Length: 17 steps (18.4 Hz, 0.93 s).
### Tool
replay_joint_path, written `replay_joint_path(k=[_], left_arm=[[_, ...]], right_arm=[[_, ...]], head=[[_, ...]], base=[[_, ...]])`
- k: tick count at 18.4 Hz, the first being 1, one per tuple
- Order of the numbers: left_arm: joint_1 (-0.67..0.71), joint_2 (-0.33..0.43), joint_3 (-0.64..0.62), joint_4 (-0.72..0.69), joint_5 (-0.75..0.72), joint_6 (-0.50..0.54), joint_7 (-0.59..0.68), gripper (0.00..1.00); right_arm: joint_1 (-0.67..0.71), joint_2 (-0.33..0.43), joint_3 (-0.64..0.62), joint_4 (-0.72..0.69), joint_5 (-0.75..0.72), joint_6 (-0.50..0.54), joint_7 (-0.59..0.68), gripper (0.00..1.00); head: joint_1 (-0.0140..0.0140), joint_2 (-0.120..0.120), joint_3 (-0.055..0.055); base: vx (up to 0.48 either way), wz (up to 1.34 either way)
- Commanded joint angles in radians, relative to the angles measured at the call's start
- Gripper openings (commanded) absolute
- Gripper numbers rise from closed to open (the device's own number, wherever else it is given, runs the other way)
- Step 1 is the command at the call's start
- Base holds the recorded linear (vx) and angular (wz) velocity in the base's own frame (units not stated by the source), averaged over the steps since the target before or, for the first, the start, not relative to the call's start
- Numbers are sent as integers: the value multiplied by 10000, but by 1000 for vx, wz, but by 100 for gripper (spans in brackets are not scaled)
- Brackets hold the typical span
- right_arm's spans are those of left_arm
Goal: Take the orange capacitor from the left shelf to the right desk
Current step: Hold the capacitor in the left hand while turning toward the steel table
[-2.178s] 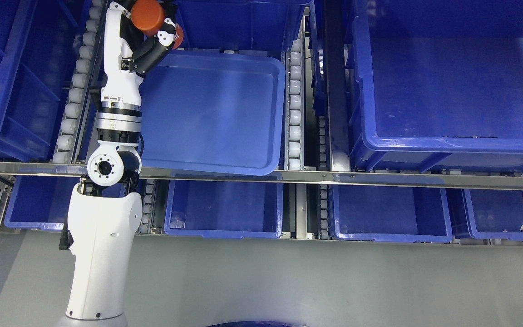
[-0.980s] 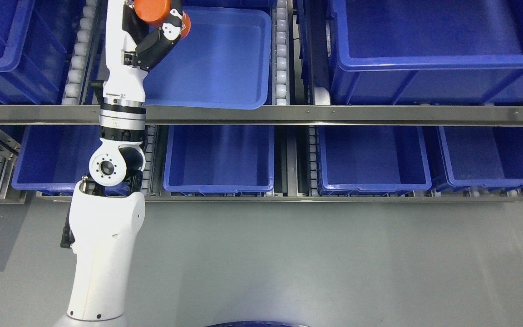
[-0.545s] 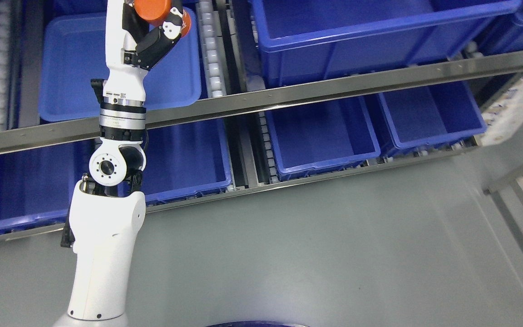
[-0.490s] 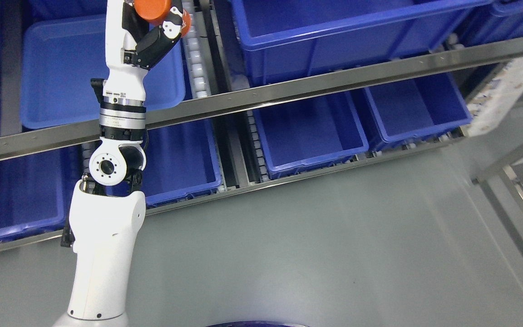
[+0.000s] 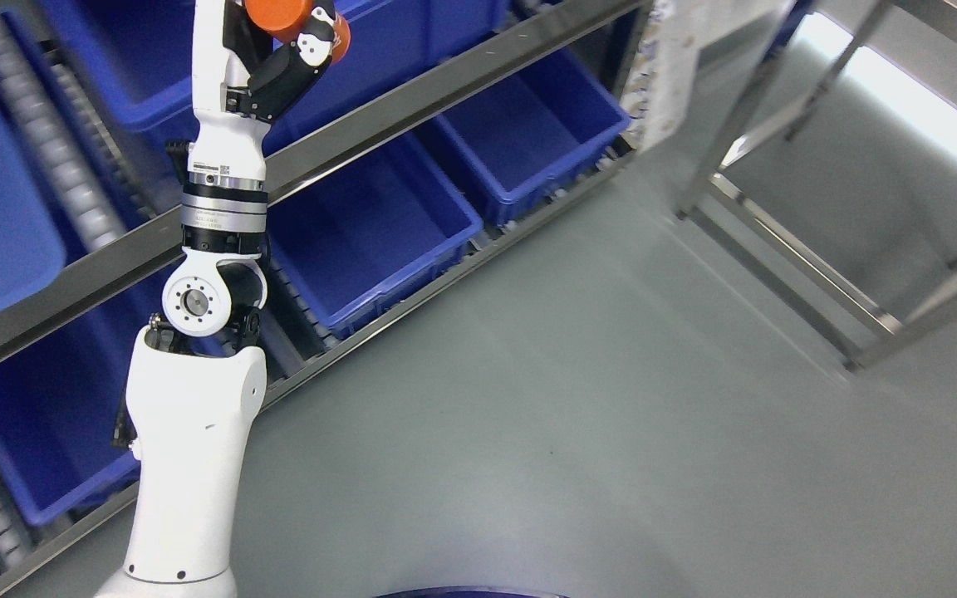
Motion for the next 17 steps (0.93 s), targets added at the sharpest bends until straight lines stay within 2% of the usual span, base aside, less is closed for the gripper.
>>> replay_joint_path(k=[1, 8, 17], left_arm=[[-12, 175, -68, -12, 93, 8, 6, 2], [3, 175, -619, 3, 261, 8, 21, 2], [34, 175, -1035, 3, 261, 8, 36, 2]], right_arm=[[334, -174, -108, -231, -288, -7, -13, 100], [334, -174, -108, -231, -288, -7, -28, 100], [334, -174, -123, -231, -288, -7, -13, 100]], head=[[0, 0, 0], [0, 1, 0], [0, 1, 0]], base=[[11, -1093], [123, -1034], [296, -648]])
